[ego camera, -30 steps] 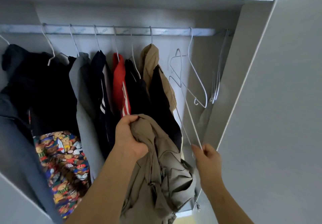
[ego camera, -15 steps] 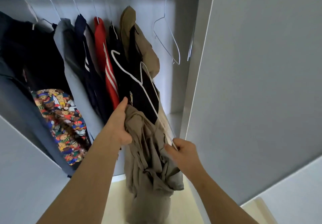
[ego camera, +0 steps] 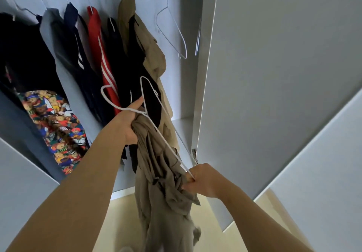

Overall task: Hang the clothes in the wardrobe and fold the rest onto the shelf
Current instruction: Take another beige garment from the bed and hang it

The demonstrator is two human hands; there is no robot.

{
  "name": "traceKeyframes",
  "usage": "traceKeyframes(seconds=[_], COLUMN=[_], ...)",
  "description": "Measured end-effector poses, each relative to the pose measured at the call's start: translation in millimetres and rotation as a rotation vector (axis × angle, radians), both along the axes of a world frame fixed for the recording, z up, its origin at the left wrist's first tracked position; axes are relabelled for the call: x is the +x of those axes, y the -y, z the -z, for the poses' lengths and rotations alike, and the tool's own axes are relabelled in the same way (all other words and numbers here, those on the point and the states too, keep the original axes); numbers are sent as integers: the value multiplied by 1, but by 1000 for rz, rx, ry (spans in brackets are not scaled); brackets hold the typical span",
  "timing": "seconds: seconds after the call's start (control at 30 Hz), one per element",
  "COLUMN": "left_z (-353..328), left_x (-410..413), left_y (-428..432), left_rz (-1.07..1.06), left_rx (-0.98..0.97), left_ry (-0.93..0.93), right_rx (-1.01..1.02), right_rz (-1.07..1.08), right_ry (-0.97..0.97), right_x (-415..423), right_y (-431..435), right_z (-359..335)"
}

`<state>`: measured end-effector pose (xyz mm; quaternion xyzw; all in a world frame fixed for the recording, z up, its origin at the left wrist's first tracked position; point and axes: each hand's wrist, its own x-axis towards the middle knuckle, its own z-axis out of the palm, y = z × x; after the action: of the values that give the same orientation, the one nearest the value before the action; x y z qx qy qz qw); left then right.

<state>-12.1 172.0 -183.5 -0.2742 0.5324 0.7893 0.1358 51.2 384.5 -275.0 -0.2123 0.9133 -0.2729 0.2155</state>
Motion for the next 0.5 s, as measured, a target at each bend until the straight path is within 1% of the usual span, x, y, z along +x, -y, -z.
traceKeyframes(seconds=[0.1,0.17,0.23,0.3,0.33,0.4,0.43,0.5], left_z=[2,4,7,8,9,10,11,12], left_x=[4,4,7,12,14,14,14,13], left_y=[0,-5,-17,-32,-38,-43,-43,-35], left_rz=[10,62,129,173,188,223,235,218], left_rx=[-43,-112,-179,-195,-203,-245,-260,-251], left_ry=[41,55,63,57,40,-17,-37,-41], right_rx=[-38,-125,-270,-488,-587,-720,-747,-722], right_rz=[18,108,271,419,470,560,601,663], right_ry=[59,97,71,72,86,78,44,-30], right_x=[6,9,7,2,0,-6,-9,-11], right_y=[0,5,14,24,29,36,37,35], right_z=[1,0,-4,-13,-19,-29,-31,-31])
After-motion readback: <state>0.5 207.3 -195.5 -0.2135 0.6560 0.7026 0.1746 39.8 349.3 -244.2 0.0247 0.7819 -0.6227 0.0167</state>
